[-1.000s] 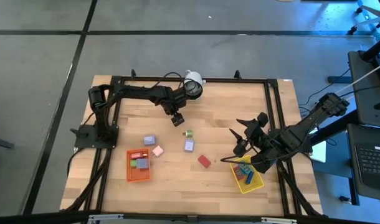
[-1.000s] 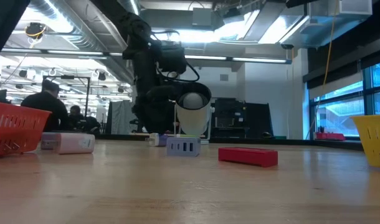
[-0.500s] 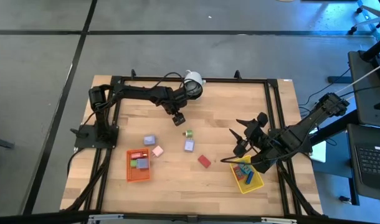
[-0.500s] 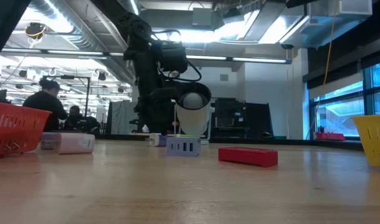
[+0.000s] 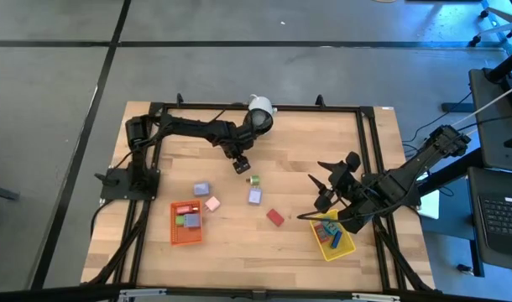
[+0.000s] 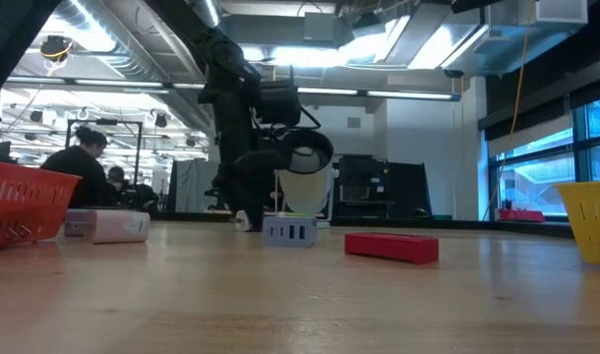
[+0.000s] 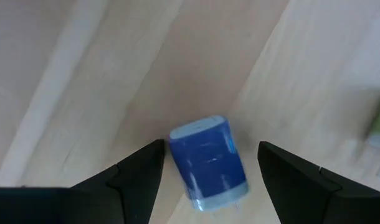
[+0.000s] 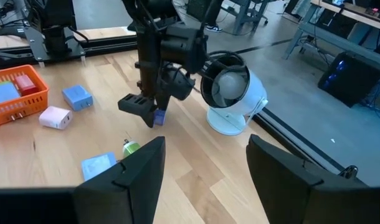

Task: Pick & Place Office items
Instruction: Put the violet charger adapter into the orange basket

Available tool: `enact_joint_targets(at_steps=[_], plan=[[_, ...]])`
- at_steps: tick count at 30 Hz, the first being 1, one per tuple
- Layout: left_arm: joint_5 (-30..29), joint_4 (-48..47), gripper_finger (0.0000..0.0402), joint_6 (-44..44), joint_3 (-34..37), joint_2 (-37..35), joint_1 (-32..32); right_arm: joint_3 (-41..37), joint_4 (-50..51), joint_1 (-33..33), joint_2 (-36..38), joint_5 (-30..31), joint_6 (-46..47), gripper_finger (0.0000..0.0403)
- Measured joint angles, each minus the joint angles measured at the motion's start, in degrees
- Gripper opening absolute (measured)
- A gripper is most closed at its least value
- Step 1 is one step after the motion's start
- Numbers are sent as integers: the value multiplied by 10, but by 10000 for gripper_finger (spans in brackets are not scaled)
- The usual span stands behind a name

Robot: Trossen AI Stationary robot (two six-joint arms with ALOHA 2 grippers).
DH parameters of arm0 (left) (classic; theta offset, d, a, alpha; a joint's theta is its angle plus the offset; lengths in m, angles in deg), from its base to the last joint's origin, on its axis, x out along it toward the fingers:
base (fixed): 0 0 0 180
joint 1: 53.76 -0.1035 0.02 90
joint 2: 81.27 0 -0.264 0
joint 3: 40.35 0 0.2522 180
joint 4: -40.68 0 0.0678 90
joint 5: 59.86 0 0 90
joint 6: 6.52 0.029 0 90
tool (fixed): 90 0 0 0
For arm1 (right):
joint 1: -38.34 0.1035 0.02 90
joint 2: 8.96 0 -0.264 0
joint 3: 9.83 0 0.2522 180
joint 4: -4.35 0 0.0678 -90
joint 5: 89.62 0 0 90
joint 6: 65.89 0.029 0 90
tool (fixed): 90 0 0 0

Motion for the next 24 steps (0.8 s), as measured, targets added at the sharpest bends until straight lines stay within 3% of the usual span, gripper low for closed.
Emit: enact_joint_targets(at_steps=[8,17,24], plan=[[-4,-2,224,4,-4,5,0,0,-1,0,0,-2,-2,224],[3,-6,133,0,-11,6,1,0,-1,0,0,-13,-2,224],[10,-12,135,-4,-12,6,0,0,-2,0,0,-15,-2,224]])
